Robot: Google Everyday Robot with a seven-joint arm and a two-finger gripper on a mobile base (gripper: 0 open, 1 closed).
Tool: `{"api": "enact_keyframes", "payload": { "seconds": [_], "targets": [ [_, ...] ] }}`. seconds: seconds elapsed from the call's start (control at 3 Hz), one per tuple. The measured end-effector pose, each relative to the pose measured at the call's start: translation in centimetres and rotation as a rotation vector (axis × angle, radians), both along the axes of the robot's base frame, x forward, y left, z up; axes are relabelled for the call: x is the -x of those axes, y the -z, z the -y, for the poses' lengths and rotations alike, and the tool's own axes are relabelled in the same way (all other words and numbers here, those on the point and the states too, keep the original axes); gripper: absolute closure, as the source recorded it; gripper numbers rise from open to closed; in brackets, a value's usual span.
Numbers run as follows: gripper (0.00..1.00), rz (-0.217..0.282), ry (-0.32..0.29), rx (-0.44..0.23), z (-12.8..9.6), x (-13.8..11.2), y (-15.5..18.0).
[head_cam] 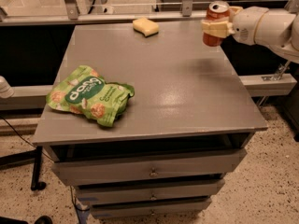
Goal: Move coke can near sponge
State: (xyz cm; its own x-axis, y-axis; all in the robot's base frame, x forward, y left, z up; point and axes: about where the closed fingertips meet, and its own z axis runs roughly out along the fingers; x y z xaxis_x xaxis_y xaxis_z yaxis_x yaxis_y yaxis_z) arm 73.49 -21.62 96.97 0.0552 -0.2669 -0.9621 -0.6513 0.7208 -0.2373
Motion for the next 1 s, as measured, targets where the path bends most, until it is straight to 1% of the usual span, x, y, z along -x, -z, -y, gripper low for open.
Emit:
{"api": "enact_keyframes", "payload": {
  "seconds": [0.33, 0.67, 1.0],
  "targets": [
    [1.0, 0.008, 0.008, -0.027, -0.6, -4.8, 0.0],
    [1.0, 0.001, -0.026, -0.015, -2.6, -8.7, 0.4],
    [1.0, -0.018, -0.088, 0.01, -5.6, -11.1, 1.2]
  ]
}}
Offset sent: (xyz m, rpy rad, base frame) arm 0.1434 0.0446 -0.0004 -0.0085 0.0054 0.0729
